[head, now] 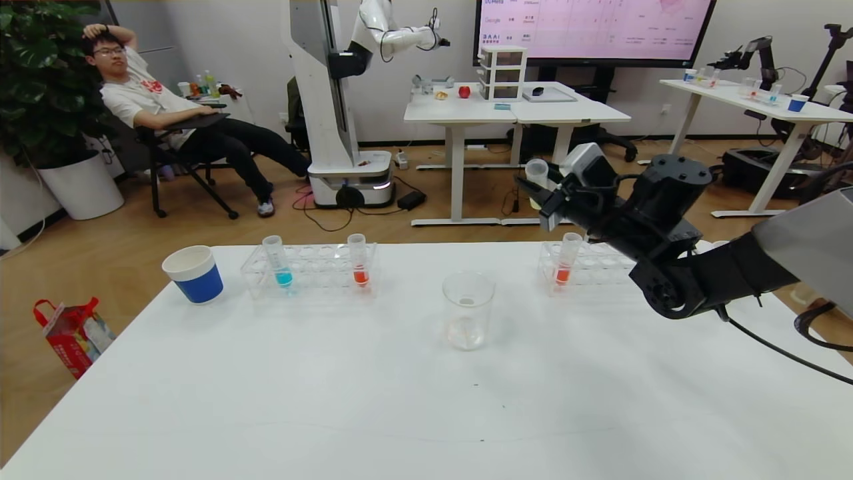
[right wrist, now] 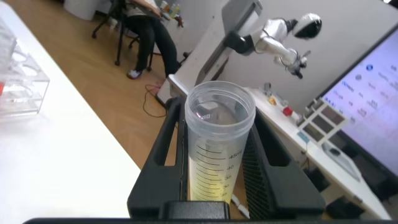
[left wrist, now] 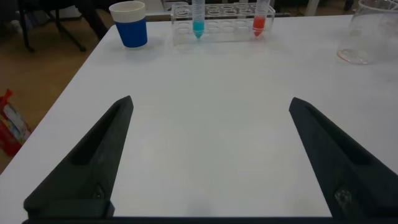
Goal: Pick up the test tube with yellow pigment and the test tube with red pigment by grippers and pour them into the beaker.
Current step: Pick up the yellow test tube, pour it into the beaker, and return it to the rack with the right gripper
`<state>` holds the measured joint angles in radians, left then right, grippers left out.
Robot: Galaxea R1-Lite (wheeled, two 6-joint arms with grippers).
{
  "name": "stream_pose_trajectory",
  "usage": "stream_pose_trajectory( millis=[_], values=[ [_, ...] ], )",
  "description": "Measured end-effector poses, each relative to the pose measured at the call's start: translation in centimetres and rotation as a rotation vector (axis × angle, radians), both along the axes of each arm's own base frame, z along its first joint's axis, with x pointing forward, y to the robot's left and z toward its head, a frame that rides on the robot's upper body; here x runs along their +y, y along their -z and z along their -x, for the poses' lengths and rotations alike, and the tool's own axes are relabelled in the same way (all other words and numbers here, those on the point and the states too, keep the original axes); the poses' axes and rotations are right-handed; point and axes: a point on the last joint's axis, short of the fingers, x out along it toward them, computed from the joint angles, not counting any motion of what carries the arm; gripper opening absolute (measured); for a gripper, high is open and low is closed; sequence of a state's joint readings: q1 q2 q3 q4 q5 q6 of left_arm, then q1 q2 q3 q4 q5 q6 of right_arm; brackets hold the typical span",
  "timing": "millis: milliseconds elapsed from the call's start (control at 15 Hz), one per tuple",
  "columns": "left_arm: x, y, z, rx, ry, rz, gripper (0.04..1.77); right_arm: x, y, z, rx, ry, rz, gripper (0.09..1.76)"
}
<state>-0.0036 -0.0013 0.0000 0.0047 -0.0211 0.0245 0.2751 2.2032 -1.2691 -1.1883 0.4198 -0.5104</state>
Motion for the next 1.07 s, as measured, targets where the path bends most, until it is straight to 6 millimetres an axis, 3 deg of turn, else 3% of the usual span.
stream_pose_trajectory(
  millis=[600, 1067],
  values=[
    [0.0, 0.0, 0.0, 0.000, 0.000, 0.000, 1.75, 2.4, 3.4, -0.4, -0.287, -0.210, 0.366, 0.51],
    [0.0, 0.0, 0.0, 0.000, 0.000, 0.000, 1.75, 5.0, 4.4, 0.5, -0.506, -0.341, 0.525, 0.51]
  ],
)
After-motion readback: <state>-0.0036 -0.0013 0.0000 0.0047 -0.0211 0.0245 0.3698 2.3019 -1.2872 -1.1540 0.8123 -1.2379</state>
